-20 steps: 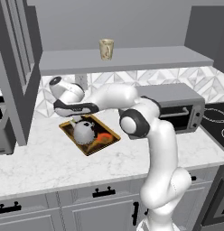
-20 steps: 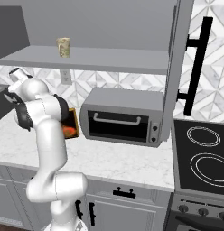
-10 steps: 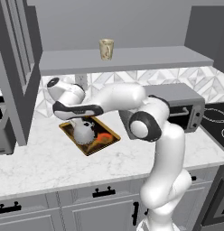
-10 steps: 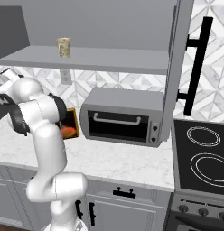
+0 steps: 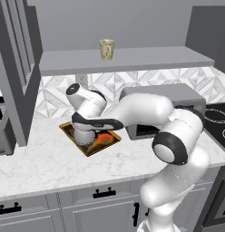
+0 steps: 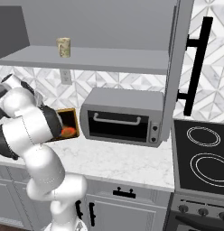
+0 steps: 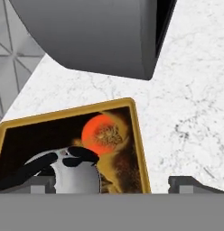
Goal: Pick the kettle from the counter and place it on the tray. Then pick the mug from the cabinet and place it on the tray. Then close the cabinet doors.
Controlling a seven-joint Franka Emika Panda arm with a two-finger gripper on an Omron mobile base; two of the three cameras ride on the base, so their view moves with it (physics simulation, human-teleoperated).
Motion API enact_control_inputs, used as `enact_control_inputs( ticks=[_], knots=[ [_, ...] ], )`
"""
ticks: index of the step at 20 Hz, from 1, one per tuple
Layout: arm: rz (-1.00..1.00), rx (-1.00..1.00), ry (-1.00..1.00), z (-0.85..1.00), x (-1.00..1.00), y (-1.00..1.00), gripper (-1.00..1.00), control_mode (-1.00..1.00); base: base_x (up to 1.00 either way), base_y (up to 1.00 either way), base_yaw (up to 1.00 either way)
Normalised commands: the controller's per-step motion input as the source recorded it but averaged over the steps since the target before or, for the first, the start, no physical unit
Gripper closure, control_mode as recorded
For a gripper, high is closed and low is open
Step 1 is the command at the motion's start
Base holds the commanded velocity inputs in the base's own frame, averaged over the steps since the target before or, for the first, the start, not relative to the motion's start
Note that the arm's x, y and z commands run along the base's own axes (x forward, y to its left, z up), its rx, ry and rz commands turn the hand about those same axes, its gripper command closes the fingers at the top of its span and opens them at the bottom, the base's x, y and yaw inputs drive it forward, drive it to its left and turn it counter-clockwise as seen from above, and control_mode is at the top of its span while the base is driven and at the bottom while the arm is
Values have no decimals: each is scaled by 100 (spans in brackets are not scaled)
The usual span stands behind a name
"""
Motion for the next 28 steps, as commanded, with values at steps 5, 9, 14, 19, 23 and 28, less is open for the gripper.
enact_control_inputs(
  ticks=[5,9,14,19,23,28],
  knots=[
    [0,0,-15,58,-57,-54,-100,-100,0,0,0],
    [0,0,-10,77,-44,-50,-100,-100,0,0,0],
    [7,-2,-7,81,-30,-47,-100,-100,0,0,0],
    [21,-7,-9,74,-35,-34,-100,-100,0,0,0],
    [30,-10,-13,69,-25,-20,-100,-100,0,0,0],
    [34,-15,-22,63,-13,-17,-100,-100,0,0,0]
  ],
)
